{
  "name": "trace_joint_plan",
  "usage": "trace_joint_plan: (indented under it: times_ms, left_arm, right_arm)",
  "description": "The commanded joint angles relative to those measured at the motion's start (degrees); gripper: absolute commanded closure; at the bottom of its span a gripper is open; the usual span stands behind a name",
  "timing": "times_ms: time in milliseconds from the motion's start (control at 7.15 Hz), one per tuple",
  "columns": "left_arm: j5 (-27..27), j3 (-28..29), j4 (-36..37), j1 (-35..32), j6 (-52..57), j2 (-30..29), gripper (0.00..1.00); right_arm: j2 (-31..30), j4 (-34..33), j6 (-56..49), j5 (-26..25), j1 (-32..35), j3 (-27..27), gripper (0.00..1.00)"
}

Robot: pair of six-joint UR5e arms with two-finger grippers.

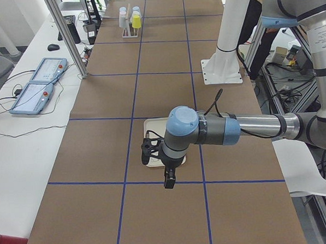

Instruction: Transfer IKEA cup to right arm and place on rack

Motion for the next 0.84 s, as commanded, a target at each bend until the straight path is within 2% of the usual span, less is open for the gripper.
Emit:
trace_joint_plan:
  times_ms: [0,420,700]
  left_arm:
    - [0.0,0.0,0.01,0.0,0.0,0.0,0.0]
    - [0.0,0.0,-0.08,0.0,0.0,0.0,0.0]
    - [0.0,0.0,-0.08,0.0,0.0,0.0,0.0]
  right_arm:
    - [0.0,0.04,0.0,1.05,-0.01,-0.02,0.0]
    - [0.09,0.12,1.31,1.14,-0.18,0.16,0.0]
    - [0.09,3.36,5.6,1.84,-1.14,0.07,0.0]
